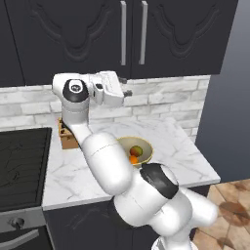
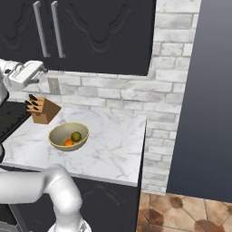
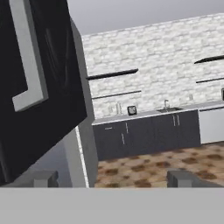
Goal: Open the cabinet. Pick the tangerine and mango from the cabinet and place them into the bowl. Then close the cabinet.
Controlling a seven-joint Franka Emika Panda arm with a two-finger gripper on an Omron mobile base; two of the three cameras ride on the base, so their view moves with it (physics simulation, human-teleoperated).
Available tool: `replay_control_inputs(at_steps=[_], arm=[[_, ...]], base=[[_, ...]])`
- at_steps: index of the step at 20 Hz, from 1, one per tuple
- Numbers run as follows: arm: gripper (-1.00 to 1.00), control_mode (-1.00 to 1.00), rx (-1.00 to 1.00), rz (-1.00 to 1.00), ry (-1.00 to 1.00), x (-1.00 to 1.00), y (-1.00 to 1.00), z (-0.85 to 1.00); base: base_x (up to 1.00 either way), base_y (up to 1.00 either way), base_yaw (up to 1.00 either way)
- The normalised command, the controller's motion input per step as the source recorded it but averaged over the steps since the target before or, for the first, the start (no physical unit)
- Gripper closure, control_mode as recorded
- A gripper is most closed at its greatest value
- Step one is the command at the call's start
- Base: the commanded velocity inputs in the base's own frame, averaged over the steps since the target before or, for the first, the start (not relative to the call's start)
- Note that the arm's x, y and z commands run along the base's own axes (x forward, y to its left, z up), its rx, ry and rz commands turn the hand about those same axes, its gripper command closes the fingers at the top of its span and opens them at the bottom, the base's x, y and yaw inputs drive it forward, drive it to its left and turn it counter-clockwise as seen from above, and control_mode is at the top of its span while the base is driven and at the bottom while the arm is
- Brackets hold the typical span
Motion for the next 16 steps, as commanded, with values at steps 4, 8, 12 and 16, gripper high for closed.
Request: replay_control_inputs(at_steps=[4, 8, 12, 16], arm=[[-1.00, -1.00, 0.46, 0.04, -0.03, 0.56, -1.00, 0.51], [-1.00, -1.00, 0.39, 0.21, -0.02, 0.18, -0.97, 0.34], [-1.00, -1.00, 0.12, 0.40, 0.00, 0.73, -0.88, -0.05], [-1.00, -1.00, 0.02, 0.11, 0.00, 0.98, -0.48, -0.34]], base=[[0.00, 0.00, 0.00], [0.00, 0.00, 0.00], [0.00, 0.00, 0.00], [0.00, 0.00, 0.00]])
